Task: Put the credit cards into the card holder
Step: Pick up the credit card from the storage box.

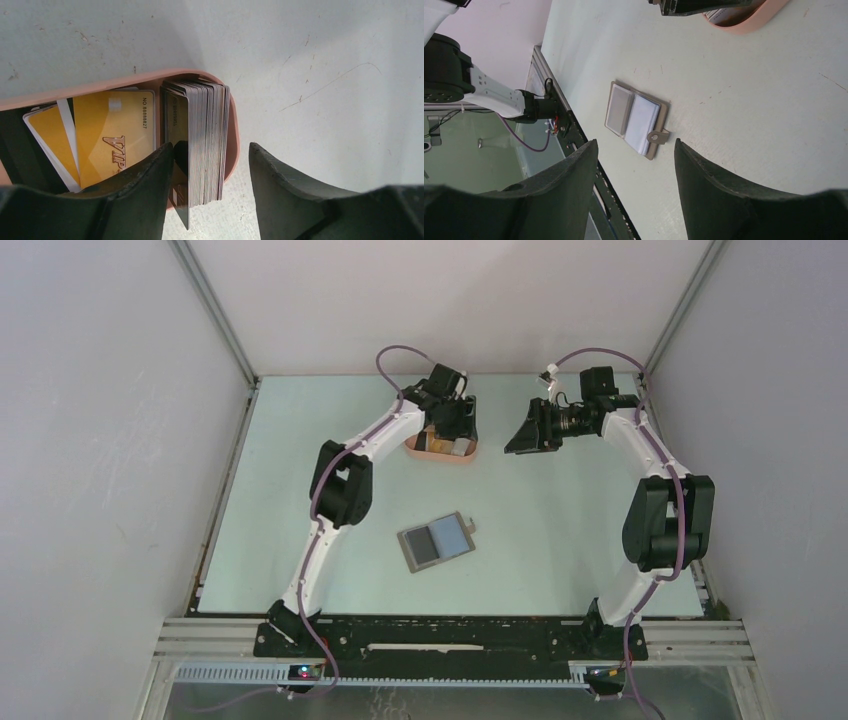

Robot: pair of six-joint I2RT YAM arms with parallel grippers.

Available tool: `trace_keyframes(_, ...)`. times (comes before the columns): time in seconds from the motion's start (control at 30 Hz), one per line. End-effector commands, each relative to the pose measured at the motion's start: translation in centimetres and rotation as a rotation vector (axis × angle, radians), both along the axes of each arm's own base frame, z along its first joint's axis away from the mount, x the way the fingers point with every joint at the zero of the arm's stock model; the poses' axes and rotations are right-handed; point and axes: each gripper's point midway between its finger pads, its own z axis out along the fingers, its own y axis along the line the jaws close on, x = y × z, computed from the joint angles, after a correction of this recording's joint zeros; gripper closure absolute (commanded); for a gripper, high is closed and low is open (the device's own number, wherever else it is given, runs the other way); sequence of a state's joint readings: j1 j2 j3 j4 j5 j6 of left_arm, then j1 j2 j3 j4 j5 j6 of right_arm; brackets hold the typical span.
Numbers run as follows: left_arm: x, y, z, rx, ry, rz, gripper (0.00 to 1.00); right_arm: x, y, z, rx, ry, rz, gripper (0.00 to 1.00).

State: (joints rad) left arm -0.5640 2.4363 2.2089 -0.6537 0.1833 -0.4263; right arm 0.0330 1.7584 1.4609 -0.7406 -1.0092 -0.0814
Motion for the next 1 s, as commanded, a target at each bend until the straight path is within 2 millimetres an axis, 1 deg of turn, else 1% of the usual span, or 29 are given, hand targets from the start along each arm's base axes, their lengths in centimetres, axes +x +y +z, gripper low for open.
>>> trace_keyframes(0.0, 1.14, -0.57, 6.64, -0.086, -0.107, -0.005, 0.4, 0.12, -0.15, 0.39, 0.018, -0.008, 0.007, 0.34)
trace_keyframes(0.1, 1.23, -0.39, 6.41, -0.084, -0.101, 0.0, 0.42, 0.13, -0.17, 0.35, 0.018, -0.006, 0.006, 0.34)
trace_keyframes(0.37, 1.45, -0.17, 6.2, -0.094, -0.089, 0.008, 0.52, 0.12, -0.15, 0.21, 0.019, -0.002, 0.008, 0.34)
trace_keyframes(0.63, 1.61, 0.09, 5.9, -0.094, -0.082, 0.014, 0.59, 0.12, -0.18, 0.12, 0.02, 0.002, 0.009, 0.34)
trace_keyframes(0.73, 1.69, 0.16, 6.04, -0.096, -0.084, 0.016, 0.63, 0.11, -0.16, 0.03, 0.023, 0.007, 0.01, 0.34)
trace_keyframes(0.97, 1.78, 0.43, 6.31, -0.097, -0.086, 0.021, 0.68, 0.08, -0.13, -0.03, 0.026, 0.012, 0.011, 0.34)
